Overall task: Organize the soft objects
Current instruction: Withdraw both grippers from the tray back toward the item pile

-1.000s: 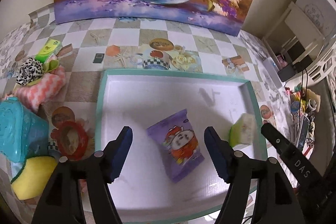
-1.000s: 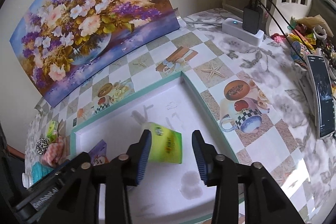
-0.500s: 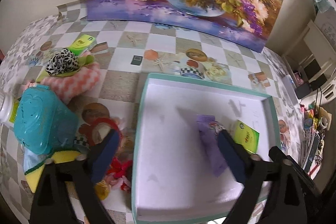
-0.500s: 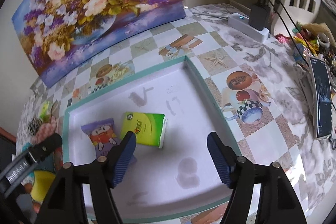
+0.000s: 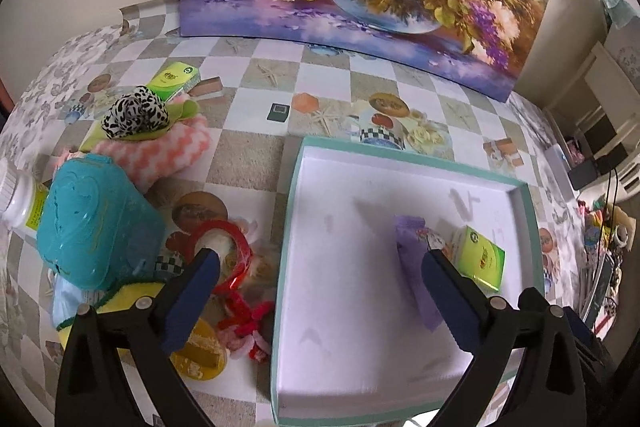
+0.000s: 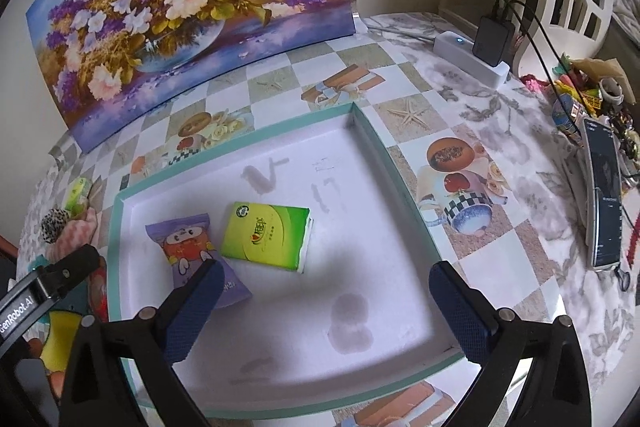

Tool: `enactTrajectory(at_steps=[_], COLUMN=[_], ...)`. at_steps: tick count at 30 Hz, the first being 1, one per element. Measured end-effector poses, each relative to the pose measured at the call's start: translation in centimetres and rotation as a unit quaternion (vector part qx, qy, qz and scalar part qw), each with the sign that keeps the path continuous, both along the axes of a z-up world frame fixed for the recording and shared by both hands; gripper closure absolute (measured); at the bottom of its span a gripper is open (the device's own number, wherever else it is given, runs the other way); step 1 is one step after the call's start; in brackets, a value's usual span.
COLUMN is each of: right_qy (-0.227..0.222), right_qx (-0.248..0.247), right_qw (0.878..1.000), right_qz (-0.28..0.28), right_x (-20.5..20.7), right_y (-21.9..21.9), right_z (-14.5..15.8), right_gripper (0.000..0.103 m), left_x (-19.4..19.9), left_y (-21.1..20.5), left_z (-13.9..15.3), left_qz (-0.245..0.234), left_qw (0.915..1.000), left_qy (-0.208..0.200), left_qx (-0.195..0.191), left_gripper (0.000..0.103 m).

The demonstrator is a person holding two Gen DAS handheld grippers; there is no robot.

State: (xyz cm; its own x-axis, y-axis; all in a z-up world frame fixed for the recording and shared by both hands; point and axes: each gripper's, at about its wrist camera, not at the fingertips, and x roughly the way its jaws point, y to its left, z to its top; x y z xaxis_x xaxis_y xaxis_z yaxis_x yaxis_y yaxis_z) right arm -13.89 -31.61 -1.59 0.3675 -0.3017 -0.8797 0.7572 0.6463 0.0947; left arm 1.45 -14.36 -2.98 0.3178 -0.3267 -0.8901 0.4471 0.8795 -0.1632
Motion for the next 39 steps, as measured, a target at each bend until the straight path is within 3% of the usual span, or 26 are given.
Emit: enactTrajectory(at_steps=[7, 14, 20, 25, 29, 39], right_qy=[-0.004, -0.011, -0.023, -0.029, -0.029, -0.070], right_qx=[-0.018, -0.022, -0.009, -0.018, -0.025, 0.019], right_qw=[1.000, 0.999, 0.999, 0.998, 0.996, 0.981], right_qz=[0.013, 0.033, 0.042, 0.055, 0.082, 0.181], right_x=[-0.6, -1.0, -1.5, -1.4, -0.7, 2.4], right_y=[1.2, 3.0, 4.0, 5.5, 7.5, 13.2], right_z=[1.2, 2.0, 2.1, 2.9, 3.5, 3.9], right_gripper=[0.000, 0.000, 0.000, 0.000, 0.000, 0.000], left_x=[-0.9, -1.9, -2.3, -2.4, -2.0, -0.4], left_y=[1.2, 3.1, 5.2, 7.3, 9.7, 17.3], left_z=[1.5, 1.8, 1.6, 2.7, 3.8, 4.3], left_qz=[0.005, 0.016, 0.035, 0.053, 0.075, 0.151], left_qw=[0.9995, 0.9976, 0.9971, 0.9965, 0.9952, 0.9874], left_qy=[-0.017, -0.008, 0.006, -0.008, -0.023, -0.021], left_qx=[0.028, 0.066, 0.067, 0.065, 0.058, 0.042], left_gripper=[0.002, 0.002, 0.002, 0.002, 0.002, 0.002])
